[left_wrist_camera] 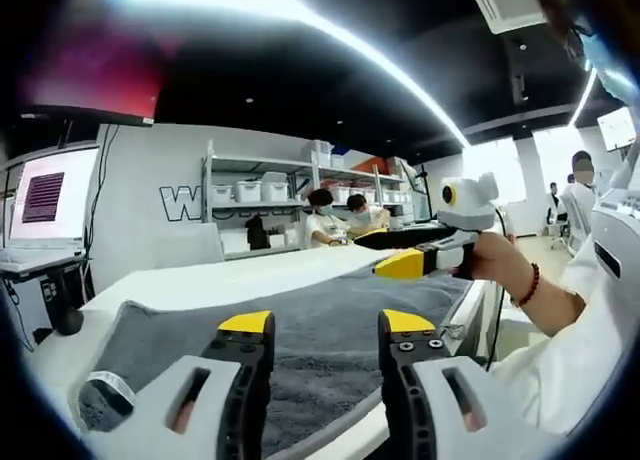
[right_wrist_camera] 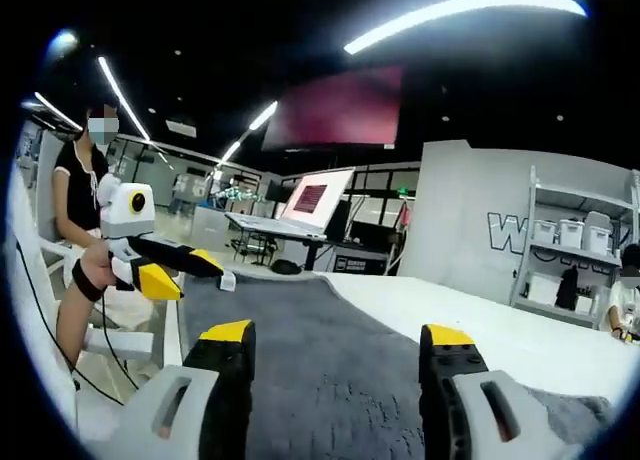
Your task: Open the folded towel by lifting each exposed corner and separating the folded layers until the towel lies flat within the target outline without major curled edges
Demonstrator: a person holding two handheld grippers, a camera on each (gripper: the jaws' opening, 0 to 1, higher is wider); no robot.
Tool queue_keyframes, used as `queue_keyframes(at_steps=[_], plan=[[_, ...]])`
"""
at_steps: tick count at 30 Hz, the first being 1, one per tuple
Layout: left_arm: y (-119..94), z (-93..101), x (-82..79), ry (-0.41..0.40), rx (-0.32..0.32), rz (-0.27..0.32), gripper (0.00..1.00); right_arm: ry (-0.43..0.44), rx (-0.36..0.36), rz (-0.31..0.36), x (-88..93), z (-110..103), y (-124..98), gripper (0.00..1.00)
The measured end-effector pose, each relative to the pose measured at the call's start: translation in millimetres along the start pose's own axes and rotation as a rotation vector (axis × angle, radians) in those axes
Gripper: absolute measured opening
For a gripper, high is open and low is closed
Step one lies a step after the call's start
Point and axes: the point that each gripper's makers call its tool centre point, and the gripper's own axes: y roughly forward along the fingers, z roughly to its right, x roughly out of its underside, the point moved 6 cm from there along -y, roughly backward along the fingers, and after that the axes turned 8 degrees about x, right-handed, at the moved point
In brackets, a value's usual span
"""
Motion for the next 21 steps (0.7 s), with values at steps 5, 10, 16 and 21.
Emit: queue_keyframes(at_steps=[5, 10, 16, 21], plan=[[3, 4.5, -1.7, -0.014, 0.022, 0.009, 0.46, 0.028, 0.03, -0.007, 8.3, 14, -26, 0.66], [6, 7.9, -2.6, 0.011, 0.015, 0.004, 0.49, 0.01, 0.053, -0.046, 25.1, 24, -36, 0.67], [7, 7.2, -0.4, 0.005, 0.012, -0.011, 0.55, -0.008, 0.035, -0.103, 36.0, 19, -43, 0.72], [5, 4.0, -0.2, -0.012, 0.002, -0.002, 0.57, 0.017, 0.021, -0.087, 33.5, 15, -54, 0.7]])
